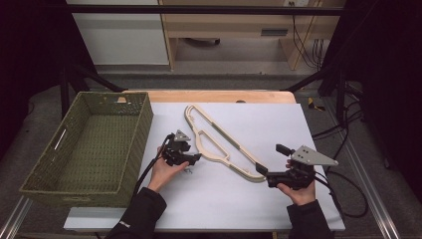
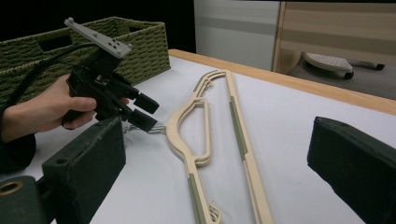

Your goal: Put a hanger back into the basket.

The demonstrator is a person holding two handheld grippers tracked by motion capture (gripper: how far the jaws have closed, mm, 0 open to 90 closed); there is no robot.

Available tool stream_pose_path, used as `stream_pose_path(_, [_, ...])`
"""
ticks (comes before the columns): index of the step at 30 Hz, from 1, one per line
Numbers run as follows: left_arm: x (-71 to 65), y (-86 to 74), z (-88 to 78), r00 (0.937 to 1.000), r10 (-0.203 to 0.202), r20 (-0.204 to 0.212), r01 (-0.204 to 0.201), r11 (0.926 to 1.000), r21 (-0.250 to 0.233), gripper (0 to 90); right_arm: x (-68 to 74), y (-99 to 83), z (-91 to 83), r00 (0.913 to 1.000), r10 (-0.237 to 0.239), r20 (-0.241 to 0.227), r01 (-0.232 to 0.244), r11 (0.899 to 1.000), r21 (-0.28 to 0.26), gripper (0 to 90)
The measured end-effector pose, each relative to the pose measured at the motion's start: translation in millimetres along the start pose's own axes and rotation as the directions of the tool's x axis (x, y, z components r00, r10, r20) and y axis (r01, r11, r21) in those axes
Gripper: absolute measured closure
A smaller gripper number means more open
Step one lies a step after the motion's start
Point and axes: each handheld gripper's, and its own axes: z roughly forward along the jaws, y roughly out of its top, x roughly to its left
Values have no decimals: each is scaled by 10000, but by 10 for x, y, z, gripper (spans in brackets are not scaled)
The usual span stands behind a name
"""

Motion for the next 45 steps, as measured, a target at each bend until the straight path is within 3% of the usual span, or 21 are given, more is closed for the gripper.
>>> stream_pose_path(7, [11, -27, 92, 9993, 381, 50, -382, 9988, 307, 633, 4, -9, 23, 10000, -1, -56, 1, 10000, 70, 49])
stream_pose_path(10, [9, -27, 100, 9990, 405, 190, -410, 9989, 233, 657, 5, -13, 31, 10000, -34, -80, 35, 9999, 95, 50])
stream_pose_path(15, [-21, -17, 101, 9954, 902, 327, -914, 9951, 370, 760, 13, -23, 55, 10000, -24, -73, 26, 9998, 209, 51])
stream_pose_path(22, [-27, 12, 73, 9933, 1016, 556, -1036, 9940, 353, 873, 14, -33, 76, 9999, -71, -116, 75, 9995, 297, 51])
stream_pose_path(36, [-106, 72, -57, 9866, 1603, 313, -1612, 9865, 275, 889, 30, -75, 199, 9997, -101, -237, 115, 9981, 611, 60])
stream_pose_path(45, [-253, 175, -174, 9797, 2005, -38, -1997, 9772, 722, 889, 82, -79, 483, 9971, -424, -625, 494, 9922, 1147, 97])
